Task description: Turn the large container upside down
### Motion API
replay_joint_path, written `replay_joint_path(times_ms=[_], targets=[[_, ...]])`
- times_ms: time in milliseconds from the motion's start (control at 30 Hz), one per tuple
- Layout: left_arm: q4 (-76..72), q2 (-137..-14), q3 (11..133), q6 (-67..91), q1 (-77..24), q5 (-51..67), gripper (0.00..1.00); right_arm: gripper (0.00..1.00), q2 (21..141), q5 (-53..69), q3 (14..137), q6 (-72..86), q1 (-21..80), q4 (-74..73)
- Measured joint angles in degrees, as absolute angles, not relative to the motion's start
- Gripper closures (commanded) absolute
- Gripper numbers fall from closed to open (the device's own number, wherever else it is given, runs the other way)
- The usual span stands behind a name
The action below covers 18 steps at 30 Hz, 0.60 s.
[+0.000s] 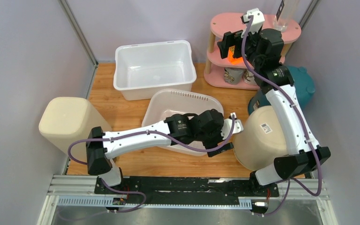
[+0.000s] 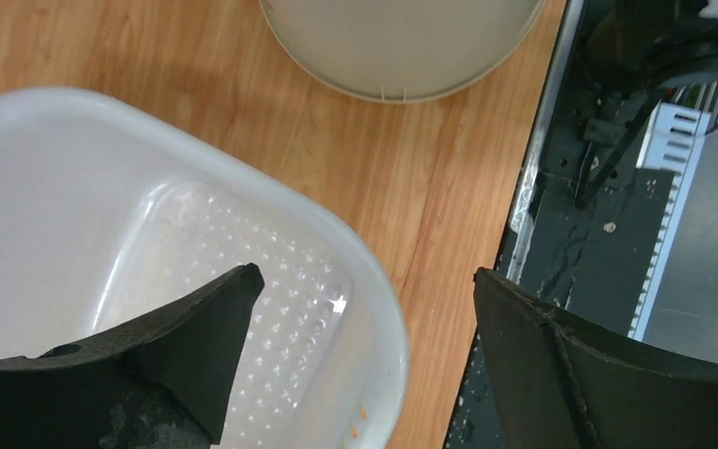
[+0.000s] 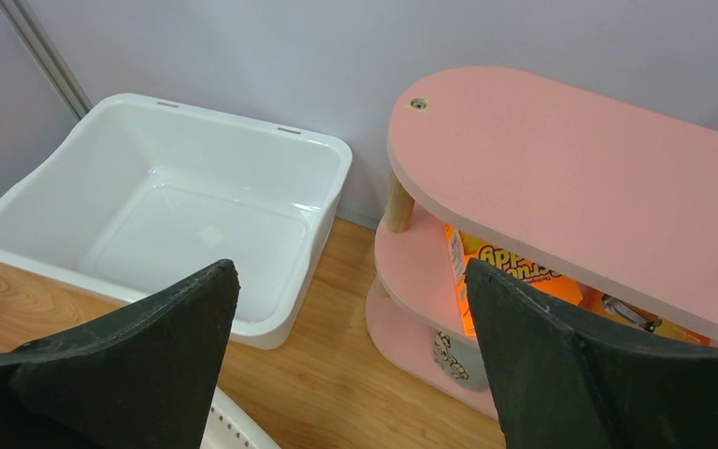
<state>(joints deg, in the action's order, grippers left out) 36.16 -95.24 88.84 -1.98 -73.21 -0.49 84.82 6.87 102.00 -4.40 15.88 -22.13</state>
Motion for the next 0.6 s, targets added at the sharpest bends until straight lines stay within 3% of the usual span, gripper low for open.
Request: replay_joint_path(times_ms=[167, 367, 600], targets=[[39.22, -93.78, 95.31, -2.76, -70.50, -0.25, 0.01, 0.02, 83.15, 6.31, 102.00, -4.49, 15.88, -22.00], [39.86, -93.25, 102.08, 2.83, -62.92, 0.84, 0.08, 0.01, 81.21, 2.35, 102.00, -4.62, 15.88, -22.00], [38.68, -105.58, 108.51, 10.02, -62.76, -2.24, 0.07, 0.00, 78.39, -4.40, 101.12, -5.34, 15.88, -21.93]])
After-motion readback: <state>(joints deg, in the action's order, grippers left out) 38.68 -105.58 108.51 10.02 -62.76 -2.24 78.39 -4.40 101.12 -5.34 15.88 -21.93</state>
